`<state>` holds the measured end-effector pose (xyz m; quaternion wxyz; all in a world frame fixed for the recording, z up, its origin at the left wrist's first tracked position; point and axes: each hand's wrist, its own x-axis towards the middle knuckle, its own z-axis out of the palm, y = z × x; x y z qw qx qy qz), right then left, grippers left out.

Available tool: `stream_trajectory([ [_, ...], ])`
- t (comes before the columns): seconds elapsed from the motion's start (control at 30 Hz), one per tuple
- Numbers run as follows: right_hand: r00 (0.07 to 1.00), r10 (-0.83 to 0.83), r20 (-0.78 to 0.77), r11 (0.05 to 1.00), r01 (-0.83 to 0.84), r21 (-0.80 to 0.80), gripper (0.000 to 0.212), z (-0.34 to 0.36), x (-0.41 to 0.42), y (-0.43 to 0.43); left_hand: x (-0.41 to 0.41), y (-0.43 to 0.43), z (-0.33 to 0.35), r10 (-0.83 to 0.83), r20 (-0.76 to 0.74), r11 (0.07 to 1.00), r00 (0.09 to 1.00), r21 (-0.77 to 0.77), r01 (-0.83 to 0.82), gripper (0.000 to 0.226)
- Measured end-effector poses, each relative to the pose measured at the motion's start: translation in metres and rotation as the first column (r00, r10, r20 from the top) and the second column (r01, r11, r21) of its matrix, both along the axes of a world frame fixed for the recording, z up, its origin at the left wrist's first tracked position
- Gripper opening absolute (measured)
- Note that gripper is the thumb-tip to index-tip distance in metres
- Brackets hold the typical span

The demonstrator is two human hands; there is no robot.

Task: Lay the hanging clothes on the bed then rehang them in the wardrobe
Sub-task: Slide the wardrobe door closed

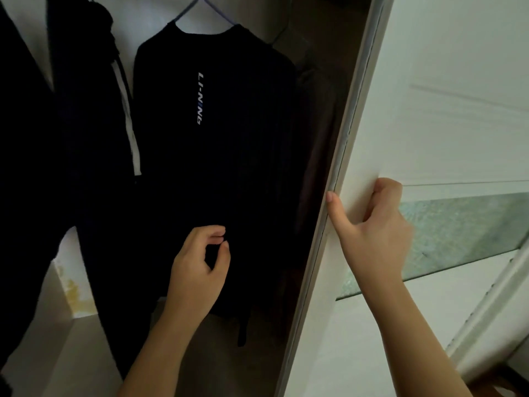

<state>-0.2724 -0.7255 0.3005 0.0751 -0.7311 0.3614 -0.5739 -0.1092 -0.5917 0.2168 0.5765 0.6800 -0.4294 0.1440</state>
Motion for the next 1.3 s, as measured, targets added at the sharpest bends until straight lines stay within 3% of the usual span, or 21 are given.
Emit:
stream_trajectory([
  [0.2, 1.000, 0.027, 0.009, 0.999, -0.026, -0.029, 0.077, -0.004, 0.034, 0.050, 0.019, 0.062, 0.011, 0.069, 0.096, 0.998, 0.993, -0.003, -0.069, 0.037],
  [0.57, 0.979, 0.201, -0.022, 0.977, -0.202, -0.072, 0.070, -0.021, 0.088, 0.144, 0.032, 0.161, 0.021, 0.331, 0.296, 0.940, 0.896, -0.018, -0.342, 0.033],
  [0.73, 0.954, 0.298, -0.025, 0.951, -0.299, -0.085, 0.071, -0.021, 0.112, 0.184, 0.036, 0.210, 0.025, 0.550, 0.364, 0.814, 0.752, -0.032, -0.580, 0.036],
  [1.07, 0.869, 0.488, -0.076, 0.852, -0.494, -0.177, 0.061, -0.024, 0.159, 0.256, 0.055, 0.294, 0.019, 0.850, 0.302, 0.505, 0.432, -0.236, -0.830, 0.042],
  [1.17, 0.852, 0.507, -0.126, 0.817, -0.522, -0.246, 0.058, -0.025, 0.173, 0.275, 0.060, 0.311, 0.022, 0.900, 0.214, 0.426, 0.379, -0.258, -0.867, 0.048],
  [1.3, 0.821, 0.547, -0.164, 0.761, -0.570, -0.311, 0.057, -0.025, 0.189, 0.299, 0.065, 0.328, 0.027, 0.920, 0.108, 0.388, 0.377, -0.124, -0.913, 0.060],
])
